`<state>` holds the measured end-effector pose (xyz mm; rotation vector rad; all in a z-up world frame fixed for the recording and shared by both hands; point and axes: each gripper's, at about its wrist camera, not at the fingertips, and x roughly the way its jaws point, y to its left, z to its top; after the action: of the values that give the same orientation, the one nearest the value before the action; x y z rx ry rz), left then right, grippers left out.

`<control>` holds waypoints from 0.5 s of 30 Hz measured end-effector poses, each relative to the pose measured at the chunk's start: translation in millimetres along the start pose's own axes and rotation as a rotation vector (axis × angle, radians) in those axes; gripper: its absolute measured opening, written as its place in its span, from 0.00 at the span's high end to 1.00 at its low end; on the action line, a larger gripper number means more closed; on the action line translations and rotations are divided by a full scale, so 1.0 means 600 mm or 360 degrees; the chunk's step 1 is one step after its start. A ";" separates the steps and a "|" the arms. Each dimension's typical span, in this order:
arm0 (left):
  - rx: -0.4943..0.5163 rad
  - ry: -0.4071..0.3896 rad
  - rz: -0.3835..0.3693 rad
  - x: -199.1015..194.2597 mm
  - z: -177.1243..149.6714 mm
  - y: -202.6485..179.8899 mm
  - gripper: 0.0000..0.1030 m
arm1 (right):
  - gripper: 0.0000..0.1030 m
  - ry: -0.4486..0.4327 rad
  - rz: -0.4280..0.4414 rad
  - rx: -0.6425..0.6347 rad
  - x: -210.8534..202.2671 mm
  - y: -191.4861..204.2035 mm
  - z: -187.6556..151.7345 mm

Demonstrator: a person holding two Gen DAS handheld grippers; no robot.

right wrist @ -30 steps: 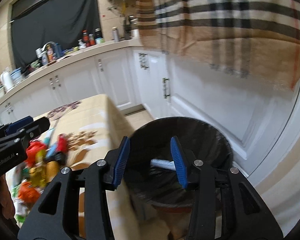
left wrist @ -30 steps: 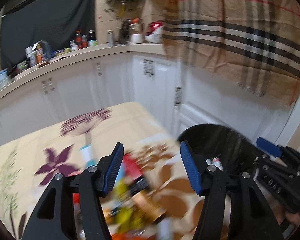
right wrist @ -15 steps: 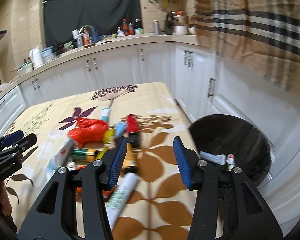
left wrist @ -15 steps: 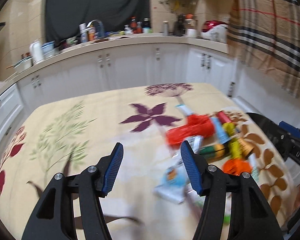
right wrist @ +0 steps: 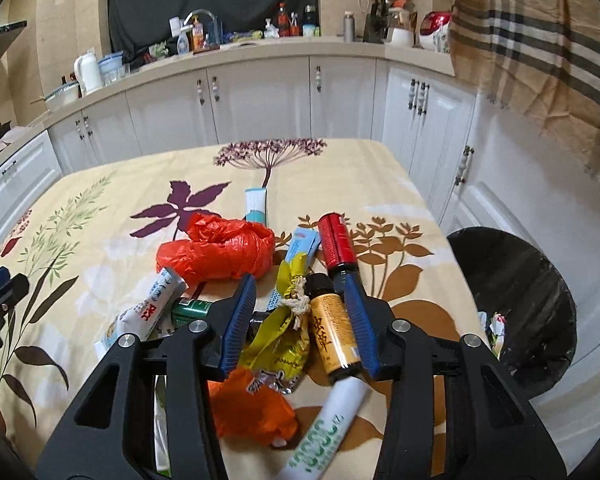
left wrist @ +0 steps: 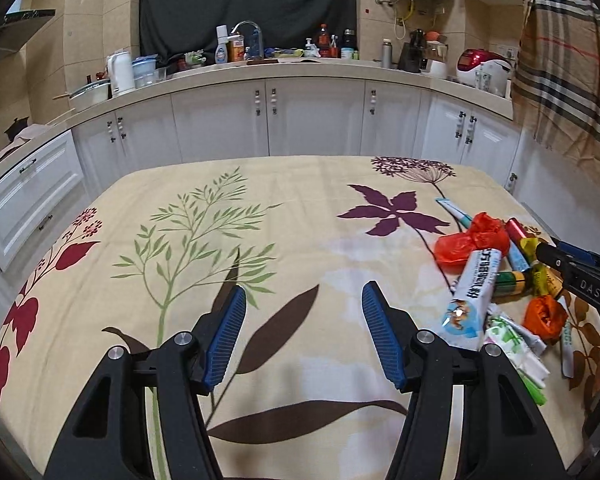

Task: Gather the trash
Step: 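Grasp the yellow-and-white wrapper on the table with the right tool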

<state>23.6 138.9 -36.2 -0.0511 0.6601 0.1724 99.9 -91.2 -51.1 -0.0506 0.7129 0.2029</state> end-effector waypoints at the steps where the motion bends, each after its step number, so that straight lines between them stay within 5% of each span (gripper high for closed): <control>1: -0.0001 0.0000 0.0001 0.001 -0.001 0.002 0.42 | 0.67 0.0019 -0.0002 -0.0004 0.006 0.001 0.001; 5: -0.0011 0.0005 -0.0018 0.005 -0.002 0.006 0.41 | 0.83 0.0090 0.0018 -0.0004 0.024 0.002 -0.001; 15: 0.0029 0.0029 -0.0113 0.011 0.000 -0.034 0.40 | 0.84 -0.0042 0.0050 0.0036 -0.010 -0.009 0.007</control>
<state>32.0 119.7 -40.5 -0.0582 0.6767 0.0978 99.3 -97.2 -44.1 -0.0153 0.6899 0.2252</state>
